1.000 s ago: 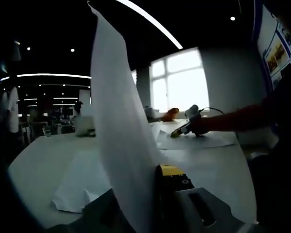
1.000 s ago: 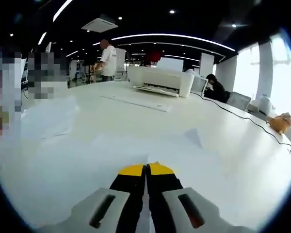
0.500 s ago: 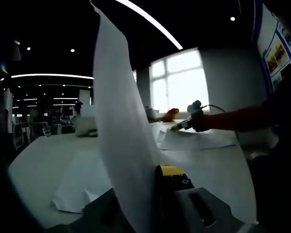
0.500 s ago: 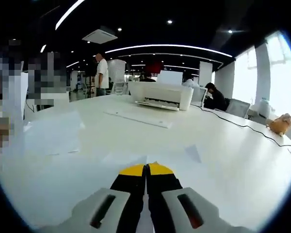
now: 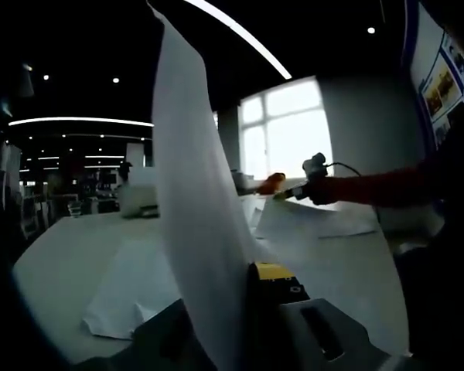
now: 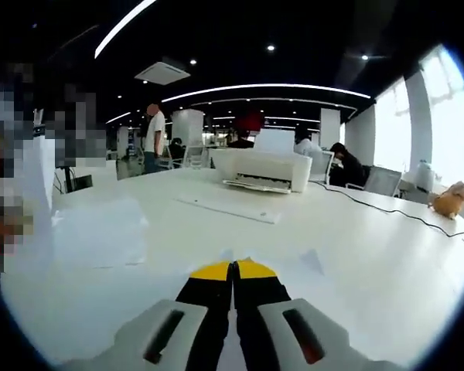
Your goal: Organize the stack of printing papers by aligning and flattening the scattered papers on the table
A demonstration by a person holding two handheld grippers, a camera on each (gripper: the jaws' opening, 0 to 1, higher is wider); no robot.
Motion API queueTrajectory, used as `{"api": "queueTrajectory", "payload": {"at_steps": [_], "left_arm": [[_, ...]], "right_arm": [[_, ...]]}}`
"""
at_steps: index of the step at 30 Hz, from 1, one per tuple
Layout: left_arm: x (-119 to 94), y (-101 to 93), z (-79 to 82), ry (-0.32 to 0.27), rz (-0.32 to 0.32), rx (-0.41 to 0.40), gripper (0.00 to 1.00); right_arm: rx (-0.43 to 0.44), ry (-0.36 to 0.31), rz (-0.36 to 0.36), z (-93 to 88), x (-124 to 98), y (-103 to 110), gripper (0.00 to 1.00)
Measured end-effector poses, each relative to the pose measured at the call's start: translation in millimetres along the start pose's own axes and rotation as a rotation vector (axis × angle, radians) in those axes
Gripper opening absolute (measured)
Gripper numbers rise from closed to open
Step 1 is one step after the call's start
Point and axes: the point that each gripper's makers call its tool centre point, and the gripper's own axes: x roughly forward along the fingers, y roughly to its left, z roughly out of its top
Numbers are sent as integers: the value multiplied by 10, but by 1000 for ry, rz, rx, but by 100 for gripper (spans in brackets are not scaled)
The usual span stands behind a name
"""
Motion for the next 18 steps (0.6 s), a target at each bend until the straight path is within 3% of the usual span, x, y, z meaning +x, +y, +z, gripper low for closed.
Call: {"api": "queueTrajectory", "payload": {"at_steps": [6, 18], "left_arm": [[3, -7, -1, 1, 0, 1, 6], [2, -8, -1, 6, 2, 1, 6]], "right_arm": [[5, -47, 16, 188, -110, 58, 0], [-23, -177, 53, 763, -377, 237, 0]]}}
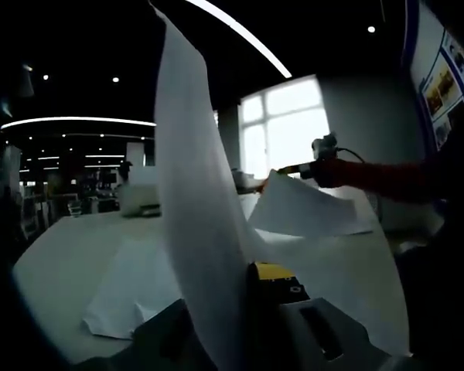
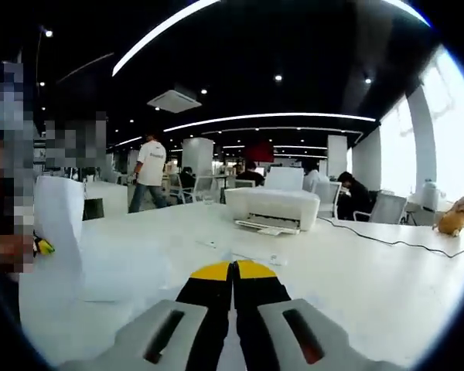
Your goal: Organize the stack of printing papers by aligning and flattening the scattered papers on the table
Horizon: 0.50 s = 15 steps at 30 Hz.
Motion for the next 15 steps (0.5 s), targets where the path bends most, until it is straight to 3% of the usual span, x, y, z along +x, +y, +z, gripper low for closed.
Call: {"api": "queueTrajectory", "payload": {"at_steps": [12, 15], "left_arm": [[-17, 0, 26, -13, -3, -7, 6], [-18, -3, 30, -15, -5, -8, 6]], "right_arm": [[-35, -59, 52, 356, -69, 289, 0], [11, -93, 88, 475, -81, 386, 0]]}}
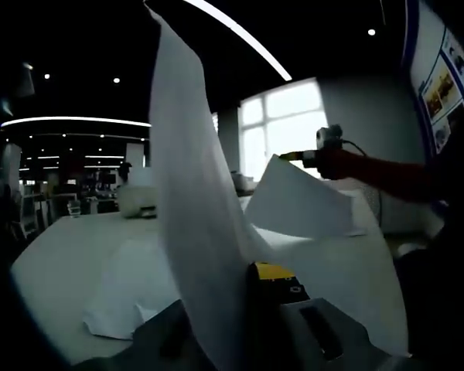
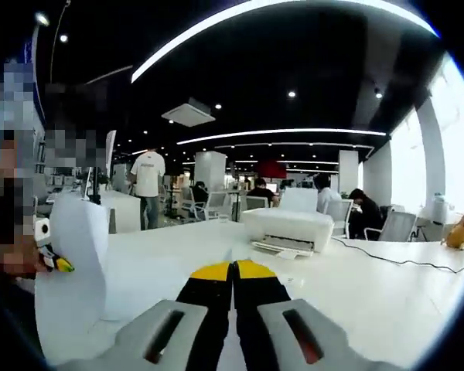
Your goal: Organize the stack of printing papers by aligning and flattening the scattered papers on the table
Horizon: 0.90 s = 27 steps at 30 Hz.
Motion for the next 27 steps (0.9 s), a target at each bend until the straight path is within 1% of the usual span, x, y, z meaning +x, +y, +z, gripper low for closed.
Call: {"api": "queueTrajectory", "payload": {"at_steps": [8, 15, 20, 27], "left_arm": [[3, -8, 1, -1, -5, 1, 7], [2, -14, 3, -3, -3, 1, 7], [-1, -24, 4, -4, -3, 0, 7], [-4, -34, 4, -6, -4, 0, 7]], "right_arm": [[-38, -45, 31, 319, -28, 168, 0], [-58, -90, 54, 536, -106, 309, 0], [-71, -109, 61, 660, -162, 363, 0], [-87, -158, 69, 934, -260, 451, 0]]}}
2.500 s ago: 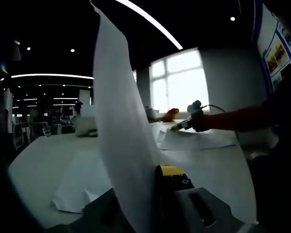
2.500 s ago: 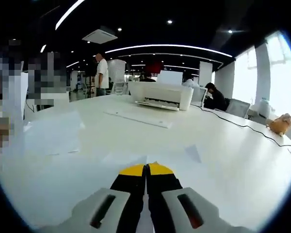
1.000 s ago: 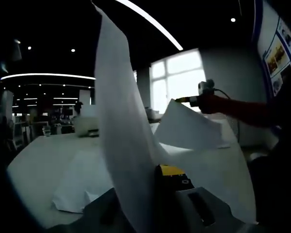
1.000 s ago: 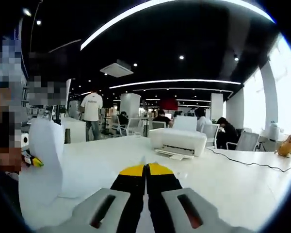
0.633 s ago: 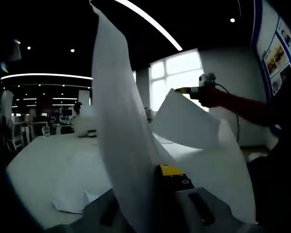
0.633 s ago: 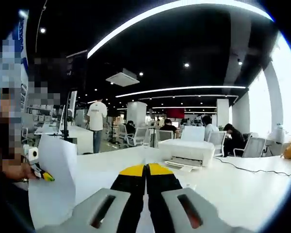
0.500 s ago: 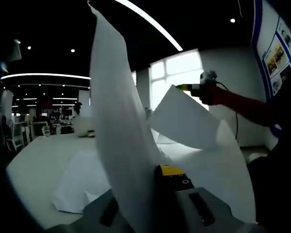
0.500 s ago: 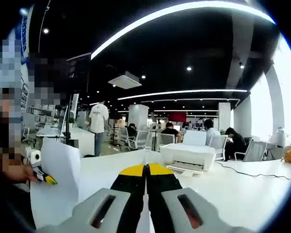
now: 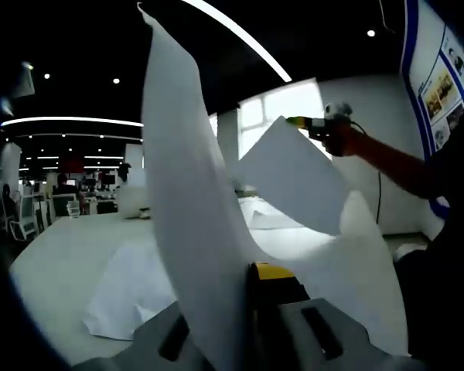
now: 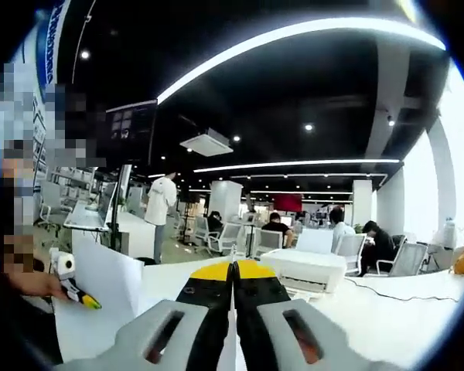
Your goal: Organize the stack of printing papers by aligning and flattening the scattered papers on the table
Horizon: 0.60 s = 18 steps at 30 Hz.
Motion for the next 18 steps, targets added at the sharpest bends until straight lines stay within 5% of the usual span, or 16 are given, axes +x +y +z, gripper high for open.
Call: {"api": "queueTrajectory", "payload": {"at_steps": [18], "left_arm": [[0, -12, 5, -2, -1, -1, 7]], "right_arm": [[-23, -128, 59, 709, -55, 373, 0]]}}
